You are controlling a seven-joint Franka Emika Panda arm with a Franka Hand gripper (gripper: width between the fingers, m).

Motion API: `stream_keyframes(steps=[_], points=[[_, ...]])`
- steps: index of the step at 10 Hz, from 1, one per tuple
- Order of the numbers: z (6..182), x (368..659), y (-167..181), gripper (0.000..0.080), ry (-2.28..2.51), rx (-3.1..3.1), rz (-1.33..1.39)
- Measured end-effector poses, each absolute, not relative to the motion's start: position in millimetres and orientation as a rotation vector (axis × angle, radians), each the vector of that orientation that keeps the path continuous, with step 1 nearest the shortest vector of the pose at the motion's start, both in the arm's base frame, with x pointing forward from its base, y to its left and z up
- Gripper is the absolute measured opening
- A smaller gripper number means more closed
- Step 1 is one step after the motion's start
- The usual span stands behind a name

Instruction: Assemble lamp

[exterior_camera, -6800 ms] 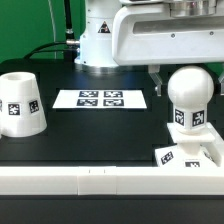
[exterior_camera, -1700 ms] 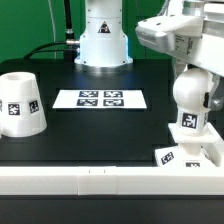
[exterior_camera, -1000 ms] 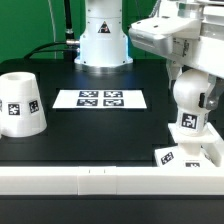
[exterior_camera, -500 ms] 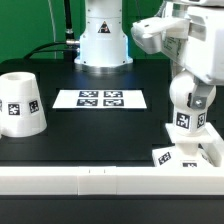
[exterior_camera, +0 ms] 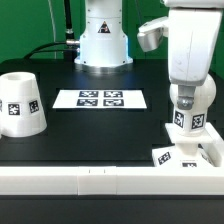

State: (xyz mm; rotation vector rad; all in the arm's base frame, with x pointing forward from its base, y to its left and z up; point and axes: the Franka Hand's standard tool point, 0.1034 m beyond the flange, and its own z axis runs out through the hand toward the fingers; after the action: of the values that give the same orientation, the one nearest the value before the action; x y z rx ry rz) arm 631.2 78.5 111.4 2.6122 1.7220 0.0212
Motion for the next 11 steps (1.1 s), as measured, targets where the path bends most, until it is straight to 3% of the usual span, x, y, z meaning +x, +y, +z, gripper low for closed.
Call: stream_keyframes(steps=[11], points=[[111.8,628.2,84.2,0.0577,0.358,3.152,0.004]])
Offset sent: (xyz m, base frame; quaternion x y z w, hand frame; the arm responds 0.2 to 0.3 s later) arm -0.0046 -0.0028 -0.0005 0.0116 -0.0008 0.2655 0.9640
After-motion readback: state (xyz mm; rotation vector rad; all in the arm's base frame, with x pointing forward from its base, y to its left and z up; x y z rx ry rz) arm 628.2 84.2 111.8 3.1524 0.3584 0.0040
